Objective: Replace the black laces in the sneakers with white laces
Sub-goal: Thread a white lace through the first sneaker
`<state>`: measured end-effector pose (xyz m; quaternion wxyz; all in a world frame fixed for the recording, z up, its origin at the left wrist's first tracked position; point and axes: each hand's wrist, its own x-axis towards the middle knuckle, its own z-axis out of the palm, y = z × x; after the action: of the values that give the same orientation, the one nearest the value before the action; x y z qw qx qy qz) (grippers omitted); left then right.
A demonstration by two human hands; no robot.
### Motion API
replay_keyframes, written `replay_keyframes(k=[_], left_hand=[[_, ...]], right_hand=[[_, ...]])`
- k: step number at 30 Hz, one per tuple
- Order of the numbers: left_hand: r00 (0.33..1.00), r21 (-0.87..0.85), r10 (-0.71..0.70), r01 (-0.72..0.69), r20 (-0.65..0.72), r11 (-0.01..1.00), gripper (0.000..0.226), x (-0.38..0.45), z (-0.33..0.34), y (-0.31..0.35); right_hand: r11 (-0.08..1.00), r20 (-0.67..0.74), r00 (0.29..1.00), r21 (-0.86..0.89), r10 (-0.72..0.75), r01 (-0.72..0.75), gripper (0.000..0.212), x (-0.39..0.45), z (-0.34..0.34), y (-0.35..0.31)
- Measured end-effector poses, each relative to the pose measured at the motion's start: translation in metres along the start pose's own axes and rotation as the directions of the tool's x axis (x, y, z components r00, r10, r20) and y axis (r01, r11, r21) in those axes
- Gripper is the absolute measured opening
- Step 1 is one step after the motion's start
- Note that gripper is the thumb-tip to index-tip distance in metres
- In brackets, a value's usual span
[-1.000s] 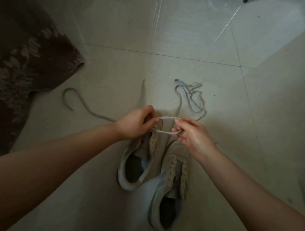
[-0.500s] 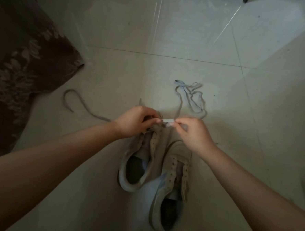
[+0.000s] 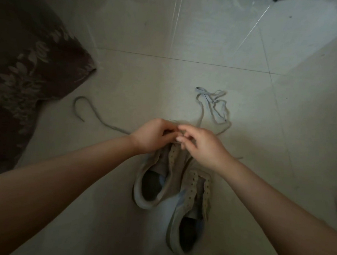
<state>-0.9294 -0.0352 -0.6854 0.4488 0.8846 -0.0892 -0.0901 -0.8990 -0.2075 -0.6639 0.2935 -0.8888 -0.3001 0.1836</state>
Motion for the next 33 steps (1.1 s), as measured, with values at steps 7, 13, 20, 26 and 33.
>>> replay_keyframes(k=[7,13,20,26,33], left_hand=[[0.985,-0.058,-0.169,0.167,-0.035,0.984,0.021,-0.013,-0.003,-0.018],[0.981,-0.344,-0.165,0.191,0.102,0.92,0.024,-0.013,0.016,-0.001],[0.939,-0.052,-0.296,0.292,-0.177,0.955,0.014,-0.02,0.01,-0.005],[0.96,0.091,-0.273,0.278,-0.068,0.956,0.005,-0.027,0.023,-0.007],[0.925,0.134,-0.38,0.376,0.006,0.917,0.019,-0.018,0.027,-0.009]], right_hand=[[0.975,0.002,0.975,-0.009,0.221,-0.221,0.013,-0.013,-0.006,0.029],[0.999,0.105,0.994,0.041,0.02,-0.025,0.054,-0.011,0.015,-0.003],[0.983,0.037,0.983,-0.055,0.178,-0.176,0.024,-0.024,0.011,0.024],[0.977,0.034,0.981,0.092,0.19,-0.193,0.011,-0.028,0.02,0.018],[0.956,-0.012,0.962,0.119,0.273,-0.269,0.011,-0.02,0.032,0.022]])
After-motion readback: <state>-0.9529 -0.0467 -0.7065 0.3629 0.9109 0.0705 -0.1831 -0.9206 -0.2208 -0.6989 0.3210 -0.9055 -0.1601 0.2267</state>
